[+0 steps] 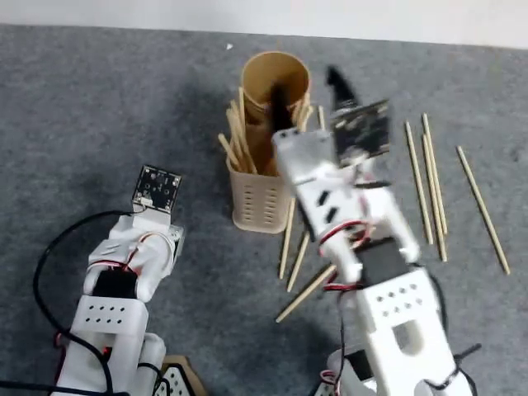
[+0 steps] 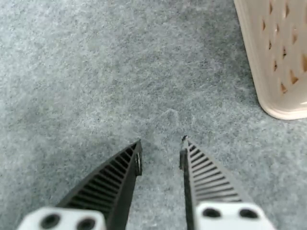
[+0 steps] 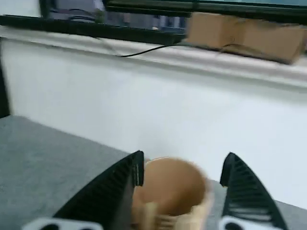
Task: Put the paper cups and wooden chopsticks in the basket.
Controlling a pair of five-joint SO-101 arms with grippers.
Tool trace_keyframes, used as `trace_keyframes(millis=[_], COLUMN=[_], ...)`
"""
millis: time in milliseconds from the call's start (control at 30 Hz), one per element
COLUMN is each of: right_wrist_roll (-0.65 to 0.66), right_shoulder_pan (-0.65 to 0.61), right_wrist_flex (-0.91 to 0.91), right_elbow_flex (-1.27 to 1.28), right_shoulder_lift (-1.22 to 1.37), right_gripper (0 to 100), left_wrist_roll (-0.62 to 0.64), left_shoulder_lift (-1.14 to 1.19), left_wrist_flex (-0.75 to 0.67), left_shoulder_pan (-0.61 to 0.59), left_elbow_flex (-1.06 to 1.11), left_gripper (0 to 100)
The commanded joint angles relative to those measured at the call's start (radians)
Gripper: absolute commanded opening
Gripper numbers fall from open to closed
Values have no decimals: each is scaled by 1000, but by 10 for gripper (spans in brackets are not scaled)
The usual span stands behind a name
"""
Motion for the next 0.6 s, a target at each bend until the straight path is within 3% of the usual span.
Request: trace_keyframes(millis=[0,167,267,400,567], right_wrist_roll=[23,210,367,506,575], right_shoulder_pan=[113,355,513,645,722], right_wrist_flex=[209,585,713,740,605], right_elbow_flex=[-262,-524,-536,-519,-516], right_shoulder_lift=[-18,38,188,464,797], right_gripper=[265,265,265,265,264], left_wrist_roll=[5,5,5,5,5], left_shoulder_lift=[-8,-8,-8,-8,-8], left_wrist_flex=[-20,-20,-20,-20,-20], left_shoulder_pan=[10,10,10,10,10], left_elbow_flex=[-5,-5,-5,-5,-4], left_gripper=[147,147,147,147,147])
